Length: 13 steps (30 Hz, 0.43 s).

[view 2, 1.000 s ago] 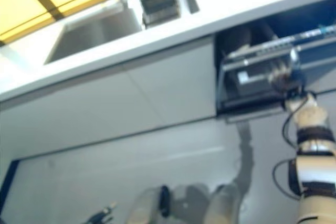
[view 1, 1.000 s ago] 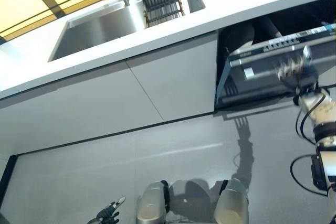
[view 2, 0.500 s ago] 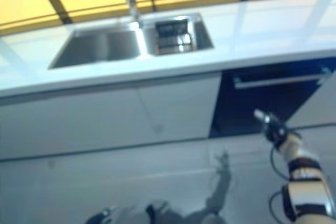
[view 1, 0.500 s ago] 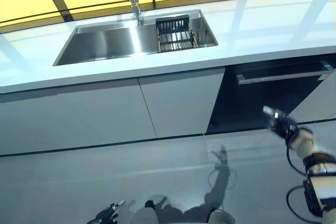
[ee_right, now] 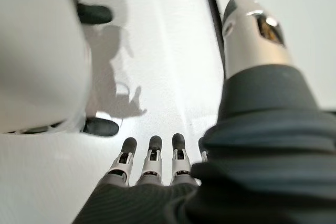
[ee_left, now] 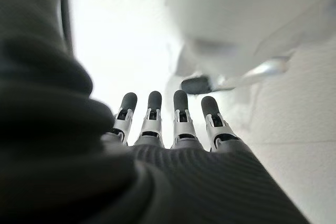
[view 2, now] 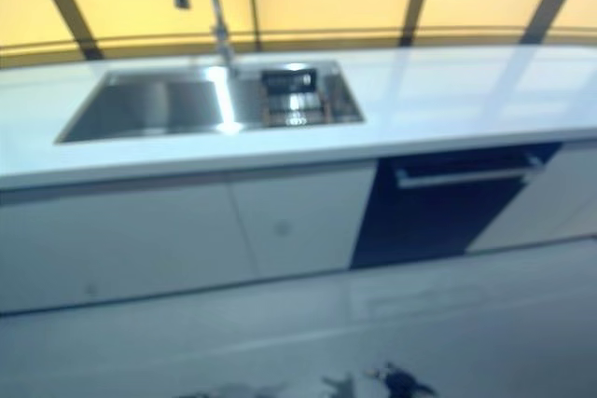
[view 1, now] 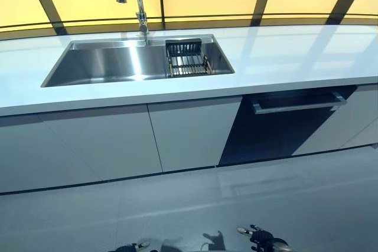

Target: Take plates into dishwasher

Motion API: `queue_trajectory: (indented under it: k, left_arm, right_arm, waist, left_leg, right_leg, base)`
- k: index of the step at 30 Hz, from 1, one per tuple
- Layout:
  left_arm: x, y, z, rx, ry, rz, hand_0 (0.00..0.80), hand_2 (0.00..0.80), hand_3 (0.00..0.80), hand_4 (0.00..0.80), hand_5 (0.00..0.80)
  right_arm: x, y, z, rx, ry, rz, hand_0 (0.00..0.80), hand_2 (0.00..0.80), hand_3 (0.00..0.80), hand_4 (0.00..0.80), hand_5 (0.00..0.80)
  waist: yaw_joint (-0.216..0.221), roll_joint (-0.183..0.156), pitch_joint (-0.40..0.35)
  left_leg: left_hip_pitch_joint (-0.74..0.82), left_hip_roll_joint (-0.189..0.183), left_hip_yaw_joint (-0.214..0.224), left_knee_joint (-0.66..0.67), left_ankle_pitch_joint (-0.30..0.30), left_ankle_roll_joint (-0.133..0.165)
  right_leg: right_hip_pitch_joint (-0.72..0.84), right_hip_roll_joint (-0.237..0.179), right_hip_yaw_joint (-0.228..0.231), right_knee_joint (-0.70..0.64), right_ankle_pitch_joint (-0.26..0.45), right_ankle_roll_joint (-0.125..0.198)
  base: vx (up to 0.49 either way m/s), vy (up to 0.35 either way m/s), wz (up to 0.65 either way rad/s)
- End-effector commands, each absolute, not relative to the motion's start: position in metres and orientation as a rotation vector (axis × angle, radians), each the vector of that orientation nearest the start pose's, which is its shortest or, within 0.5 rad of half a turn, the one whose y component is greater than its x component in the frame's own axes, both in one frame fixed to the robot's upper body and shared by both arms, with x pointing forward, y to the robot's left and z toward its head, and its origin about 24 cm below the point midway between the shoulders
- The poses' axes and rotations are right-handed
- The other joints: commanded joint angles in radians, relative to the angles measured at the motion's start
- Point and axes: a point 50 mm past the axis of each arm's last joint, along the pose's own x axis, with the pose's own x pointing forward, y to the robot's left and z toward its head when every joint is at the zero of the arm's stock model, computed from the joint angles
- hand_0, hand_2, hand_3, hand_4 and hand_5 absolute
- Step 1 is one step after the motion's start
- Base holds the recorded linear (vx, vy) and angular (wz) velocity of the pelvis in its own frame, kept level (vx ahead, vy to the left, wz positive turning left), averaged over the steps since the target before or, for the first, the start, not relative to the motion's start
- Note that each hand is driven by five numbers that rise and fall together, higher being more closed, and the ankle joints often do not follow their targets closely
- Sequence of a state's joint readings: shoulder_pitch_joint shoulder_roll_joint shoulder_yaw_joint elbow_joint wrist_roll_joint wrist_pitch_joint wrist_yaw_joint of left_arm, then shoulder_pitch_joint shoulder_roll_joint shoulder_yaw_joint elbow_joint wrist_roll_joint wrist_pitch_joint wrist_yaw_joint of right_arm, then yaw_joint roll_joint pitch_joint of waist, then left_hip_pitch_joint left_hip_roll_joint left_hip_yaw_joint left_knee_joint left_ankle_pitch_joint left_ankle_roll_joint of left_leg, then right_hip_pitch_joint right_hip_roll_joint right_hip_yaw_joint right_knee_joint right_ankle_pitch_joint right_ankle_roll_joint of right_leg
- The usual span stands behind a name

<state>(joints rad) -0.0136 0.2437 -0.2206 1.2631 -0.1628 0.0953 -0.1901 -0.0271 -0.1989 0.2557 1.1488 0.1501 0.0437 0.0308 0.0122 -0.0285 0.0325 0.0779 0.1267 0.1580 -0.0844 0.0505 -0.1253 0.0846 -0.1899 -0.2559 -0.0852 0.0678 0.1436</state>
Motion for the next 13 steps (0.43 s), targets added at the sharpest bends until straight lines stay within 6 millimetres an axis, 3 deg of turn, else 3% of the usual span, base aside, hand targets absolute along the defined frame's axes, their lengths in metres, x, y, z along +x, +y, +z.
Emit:
queue_trajectory:
  k: [1,7,13]
  left_arm:
    - [0.101,0.196,-0.167,0.237,1.335,-0.275,0.000,0.000,0.000,0.000,0.000]
    - [0.112,0.198,-0.164,0.200,1.321,-0.188,0.000,0.000,0.000,0.000,0.000]
    - [0.108,0.194,-0.166,0.116,1.309,-0.181,0.000,0.000,0.000,0.000,0.000]
  right_arm:
    - [0.147,-0.199,-0.149,-0.492,1.055,0.157,0.000,0.000,0.000,0.000,0.000]
    - [0.127,-0.194,-0.159,-0.470,1.220,0.183,0.000,0.000,0.000,0.000,0.000]
    - [0.102,-0.198,-0.167,-0.394,1.389,0.111,0.000,0.000,0.000,0.000,0.000]
  waist:
    - [-0.005,-0.010,0.019]
    - [-0.001,-0.009,0.018]
    - [0.006,0.002,0.010]
  left_leg:
    - [-0.007,0.021,-0.004,-0.003,0.002,0.033]
    - [0.005,0.017,-0.006,-0.003,-0.001,0.038]
    - [0.016,0.008,-0.014,-0.003,-0.010,0.040]
  right_leg:
    - [0.009,-0.042,-0.006,-0.001,0.038,0.025]
    - [0.020,-0.044,-0.004,0.002,0.033,0.027]
    - [0.034,-0.047,-0.014,-0.002,0.032,0.033]
  base:
    - [-0.068,0.006,0.01]
    - [-0.027,0.013,0.00]
    - [0.000,0.000,0.00]
